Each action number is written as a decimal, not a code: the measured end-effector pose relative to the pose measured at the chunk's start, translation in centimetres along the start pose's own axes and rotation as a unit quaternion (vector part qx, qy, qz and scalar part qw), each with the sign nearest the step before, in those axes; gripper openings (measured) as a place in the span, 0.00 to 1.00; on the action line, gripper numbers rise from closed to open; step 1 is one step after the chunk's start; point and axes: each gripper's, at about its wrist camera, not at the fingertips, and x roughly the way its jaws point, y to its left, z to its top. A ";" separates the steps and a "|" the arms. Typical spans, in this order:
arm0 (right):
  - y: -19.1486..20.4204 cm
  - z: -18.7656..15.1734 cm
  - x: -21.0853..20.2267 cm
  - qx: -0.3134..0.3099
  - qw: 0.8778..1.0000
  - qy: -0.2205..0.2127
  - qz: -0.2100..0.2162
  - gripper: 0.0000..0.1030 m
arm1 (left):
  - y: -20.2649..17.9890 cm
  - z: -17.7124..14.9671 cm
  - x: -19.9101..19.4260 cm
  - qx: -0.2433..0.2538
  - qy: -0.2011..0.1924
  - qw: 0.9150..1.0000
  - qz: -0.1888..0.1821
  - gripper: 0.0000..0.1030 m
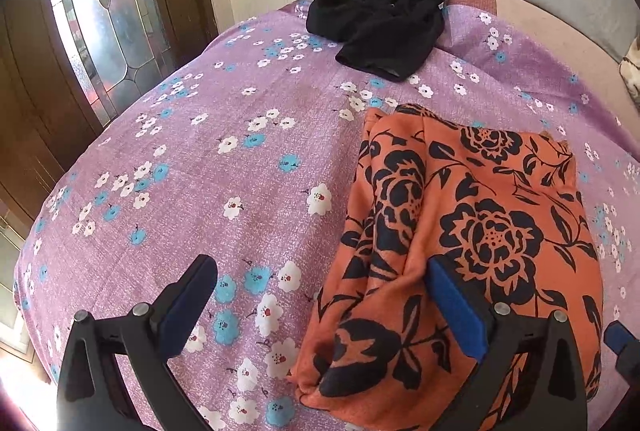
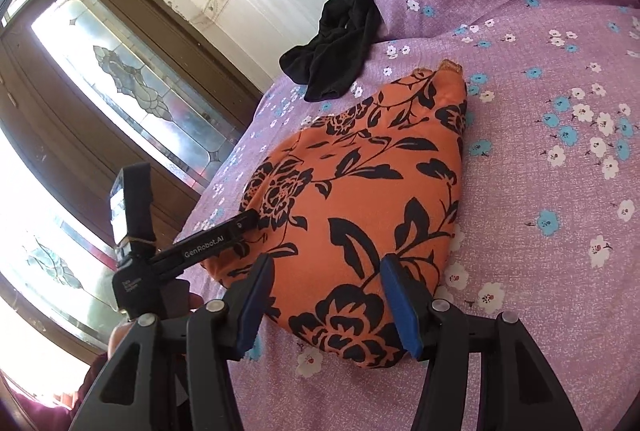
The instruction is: Fold small clothes
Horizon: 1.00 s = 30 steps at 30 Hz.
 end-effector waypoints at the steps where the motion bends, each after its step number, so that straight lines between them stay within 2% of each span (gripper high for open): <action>1: -0.1 0.1 -0.3 0.003 1.000 -0.005 0.003 0.58 | 0.0 0.1 -0.1 -0.001 -0.002 1.000 0.000 1.00; 6: -0.6 0.6 -1.3 0.020 1.000 -0.015 0.006 0.60 | 0.3 0.3 -0.3 -0.002 -0.009 1.000 -0.001 1.00; 18: -1.2 0.6 -1.5 0.039 0.999 -0.010 0.000 0.64 | 0.6 0.6 -0.8 -0.011 -0.015 1.000 -0.008 1.00; 24: -1.6 0.5 -1.4 0.048 0.999 -0.008 -0.003 0.65 | 2.6 1.4 0.2 -0.041 0.009 0.998 -0.041 1.00; 30: -2.4 1.5 -1.2 0.061 0.998 -0.006 0.008 0.65 | 4.8 1.8 2.0 -0.080 0.049 0.992 -0.085 1.00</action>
